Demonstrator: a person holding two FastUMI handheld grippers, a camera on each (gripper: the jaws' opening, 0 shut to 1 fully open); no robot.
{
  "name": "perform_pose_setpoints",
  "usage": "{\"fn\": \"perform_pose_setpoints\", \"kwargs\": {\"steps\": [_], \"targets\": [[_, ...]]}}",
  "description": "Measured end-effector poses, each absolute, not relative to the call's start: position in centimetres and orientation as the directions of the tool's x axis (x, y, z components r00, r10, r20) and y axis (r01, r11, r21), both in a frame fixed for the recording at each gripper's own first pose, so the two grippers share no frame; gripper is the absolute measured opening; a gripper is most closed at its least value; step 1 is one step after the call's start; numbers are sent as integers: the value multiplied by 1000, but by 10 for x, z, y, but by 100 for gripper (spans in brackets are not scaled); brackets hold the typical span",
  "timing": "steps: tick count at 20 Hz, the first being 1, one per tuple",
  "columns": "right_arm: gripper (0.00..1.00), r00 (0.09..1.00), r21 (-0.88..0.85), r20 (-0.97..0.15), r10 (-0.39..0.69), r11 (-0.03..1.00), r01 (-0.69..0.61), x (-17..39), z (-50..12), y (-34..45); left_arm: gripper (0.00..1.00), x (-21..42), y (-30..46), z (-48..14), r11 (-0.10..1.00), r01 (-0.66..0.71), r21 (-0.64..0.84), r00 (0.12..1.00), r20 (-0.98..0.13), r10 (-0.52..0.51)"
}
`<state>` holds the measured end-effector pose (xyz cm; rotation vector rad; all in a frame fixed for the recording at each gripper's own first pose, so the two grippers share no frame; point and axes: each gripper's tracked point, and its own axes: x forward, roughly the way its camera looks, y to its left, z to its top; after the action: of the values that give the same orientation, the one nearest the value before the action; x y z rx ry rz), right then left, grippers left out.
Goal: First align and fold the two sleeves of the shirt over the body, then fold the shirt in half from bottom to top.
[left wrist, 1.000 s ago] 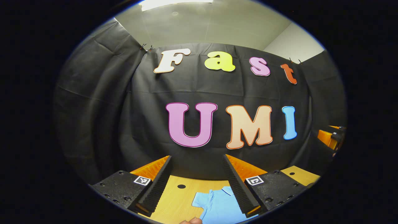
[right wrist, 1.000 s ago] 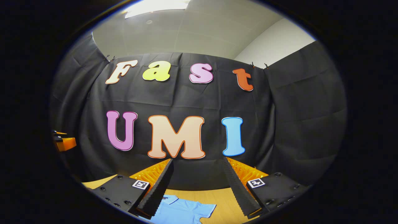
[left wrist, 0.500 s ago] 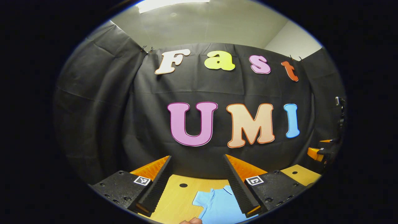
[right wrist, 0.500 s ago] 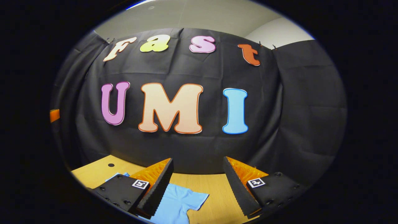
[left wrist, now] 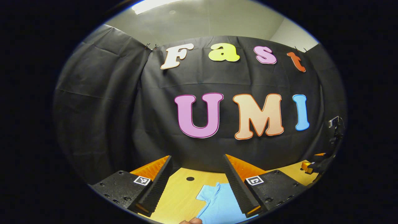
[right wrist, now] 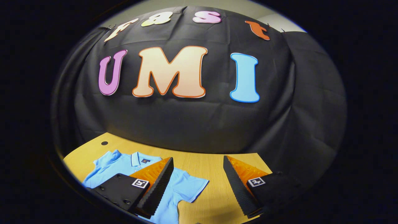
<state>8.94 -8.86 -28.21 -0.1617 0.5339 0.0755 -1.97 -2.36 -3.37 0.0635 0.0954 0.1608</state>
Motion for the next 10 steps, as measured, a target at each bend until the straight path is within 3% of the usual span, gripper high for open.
{"fn": "perform_pose_setpoints", "kwargs": {"steps": [10], "targets": [[99, 733, -140, -679, 29, 976, -168, 90, -397, -102, 95, -15, -38, -62, 979, -191, 69, 967, -155, 200]]}}
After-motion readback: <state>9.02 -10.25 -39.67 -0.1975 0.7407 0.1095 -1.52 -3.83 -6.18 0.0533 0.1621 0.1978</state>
